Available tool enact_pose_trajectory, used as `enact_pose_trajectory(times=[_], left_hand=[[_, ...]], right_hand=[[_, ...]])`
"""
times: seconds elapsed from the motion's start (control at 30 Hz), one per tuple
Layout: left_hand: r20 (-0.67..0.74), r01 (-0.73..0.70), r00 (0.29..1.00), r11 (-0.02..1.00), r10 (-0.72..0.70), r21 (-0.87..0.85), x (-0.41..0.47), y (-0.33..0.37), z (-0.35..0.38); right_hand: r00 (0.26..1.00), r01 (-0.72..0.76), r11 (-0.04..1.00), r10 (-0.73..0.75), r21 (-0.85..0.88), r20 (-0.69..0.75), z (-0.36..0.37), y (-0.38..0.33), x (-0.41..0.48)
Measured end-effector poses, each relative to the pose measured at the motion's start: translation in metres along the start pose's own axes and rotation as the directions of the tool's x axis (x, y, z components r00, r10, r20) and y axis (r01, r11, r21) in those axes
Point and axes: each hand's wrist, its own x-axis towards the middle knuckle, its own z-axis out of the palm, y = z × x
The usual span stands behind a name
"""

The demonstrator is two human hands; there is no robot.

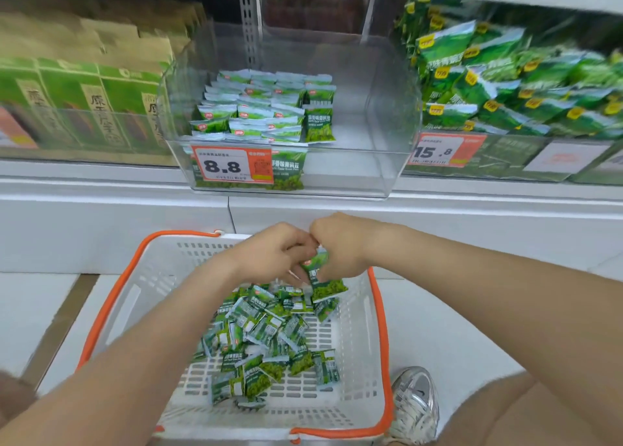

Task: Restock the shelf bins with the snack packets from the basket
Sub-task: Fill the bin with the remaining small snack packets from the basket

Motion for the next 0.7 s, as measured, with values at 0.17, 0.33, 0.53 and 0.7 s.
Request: enact_pose_trajectory(times=[0.17, 0.33, 0.53, 0.7], left_hand=[[-0.099, -0.053, 0.994, 0.997, 0.048, -0.048, -0.02, 0.028, -0.014], [-0.325, -0.158, 0.926, 0.979, 0.192, 0.126, -0.031, 0.058, -0.019], [-0.764, -0.217, 0.288, 0.817, 0.577, 0.535, -0.033, 0.092, -0.023], [-0.772, -0.192, 0.242, 0.809, 0.588, 0.556, -0.022, 0.088, -0.049]], right_hand=[[0.996, -0.085, 0.897, 0.091, 0.434, 0.006, -0.011, 0.006, -0.012], [0.992, -0.084, 0.893, 0.119, 0.443, -0.052, -0.036, 0.0, -0.029], [0.985, 0.077, 0.65, 0.068, 0.756, -0.158, -0.102, 0.017, -0.057], [0.948, 0.15, 0.49, 0.177, 0.859, -0.266, -0.134, 0.037, -0.045]])
